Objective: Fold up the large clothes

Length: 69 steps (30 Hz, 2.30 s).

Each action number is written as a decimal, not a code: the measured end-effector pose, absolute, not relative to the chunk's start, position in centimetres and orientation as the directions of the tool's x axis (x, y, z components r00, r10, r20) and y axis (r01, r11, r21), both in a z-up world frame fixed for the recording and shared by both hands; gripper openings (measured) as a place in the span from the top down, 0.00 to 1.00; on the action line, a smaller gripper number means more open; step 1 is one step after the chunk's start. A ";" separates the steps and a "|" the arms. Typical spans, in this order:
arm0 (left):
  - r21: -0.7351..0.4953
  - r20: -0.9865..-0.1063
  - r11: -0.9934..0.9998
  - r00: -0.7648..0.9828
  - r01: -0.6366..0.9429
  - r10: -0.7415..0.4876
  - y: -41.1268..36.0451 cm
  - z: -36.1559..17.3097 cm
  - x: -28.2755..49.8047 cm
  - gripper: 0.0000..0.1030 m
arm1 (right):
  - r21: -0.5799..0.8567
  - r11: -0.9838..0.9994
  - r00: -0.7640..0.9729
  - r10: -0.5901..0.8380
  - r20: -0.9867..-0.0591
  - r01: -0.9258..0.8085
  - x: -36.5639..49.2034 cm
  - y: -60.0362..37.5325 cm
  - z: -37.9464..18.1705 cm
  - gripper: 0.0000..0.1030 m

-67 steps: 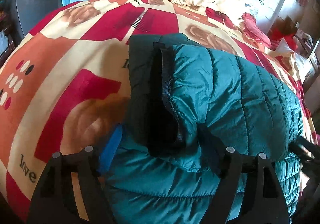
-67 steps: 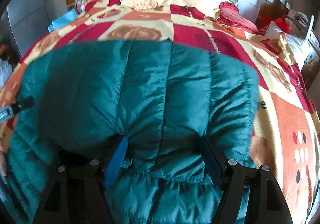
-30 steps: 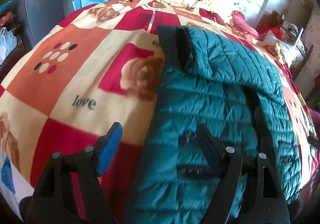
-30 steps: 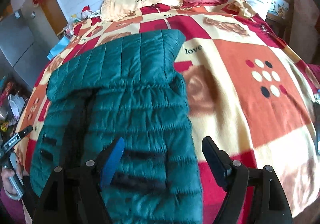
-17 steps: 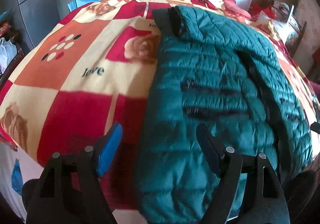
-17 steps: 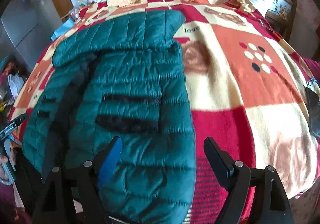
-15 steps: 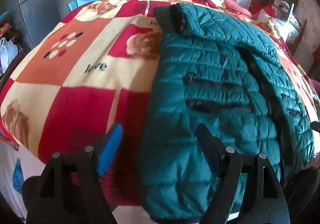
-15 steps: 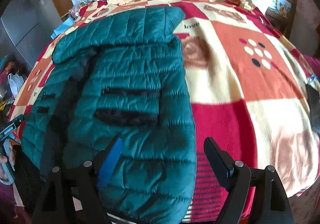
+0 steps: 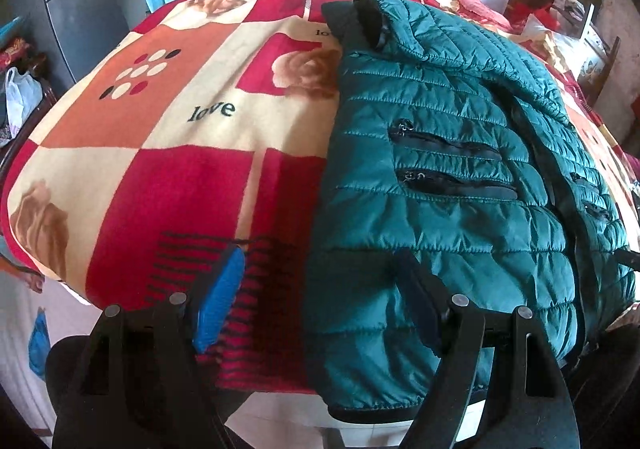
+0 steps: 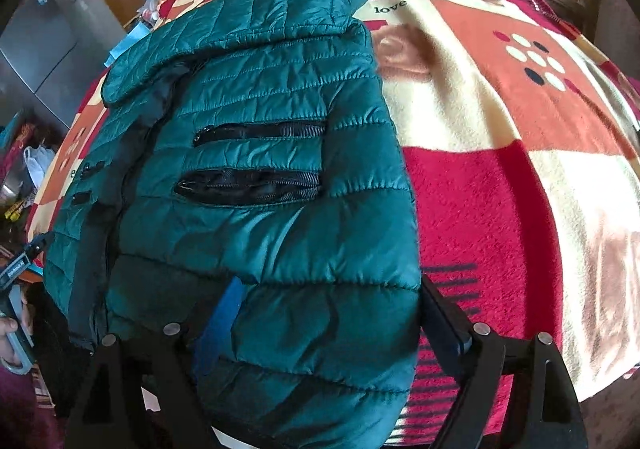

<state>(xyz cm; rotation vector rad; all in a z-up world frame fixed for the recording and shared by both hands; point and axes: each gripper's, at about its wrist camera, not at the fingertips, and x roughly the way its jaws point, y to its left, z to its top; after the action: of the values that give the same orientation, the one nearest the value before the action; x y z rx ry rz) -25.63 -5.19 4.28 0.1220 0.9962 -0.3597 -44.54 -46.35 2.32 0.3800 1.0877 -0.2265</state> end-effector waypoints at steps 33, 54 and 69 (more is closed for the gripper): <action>-0.198 -0.880 0.922 0.354 0.333 -0.316 -3.8 1.8 -26.0 0.16 | 0.329 0.895 0.492 0.149 -0.858 0.301 -45.2 -47.1 1.2 0.15; -0.217 -0.885 0.919 0.330 0.331 -0.328 -4.1 1.8 -26.1 0.11 | 0.334 0.901 0.512 0.156 -0.845 0.278 -45.1 -46.8 1.1 0.09; -0.208 -0.887 0.900 0.314 0.382 -0.338 -5.4 1.7 -26.8 0.07 | 0.374 0.905 0.528 0.220 -0.820 0.204 -45.2 -45.8 1.1 0.09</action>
<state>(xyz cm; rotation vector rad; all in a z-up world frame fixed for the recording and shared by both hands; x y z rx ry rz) -26.75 -5.41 1.73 0.0432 1.1579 -0.4748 -45.24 -45.78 1.05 0.4603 1.0251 0.0102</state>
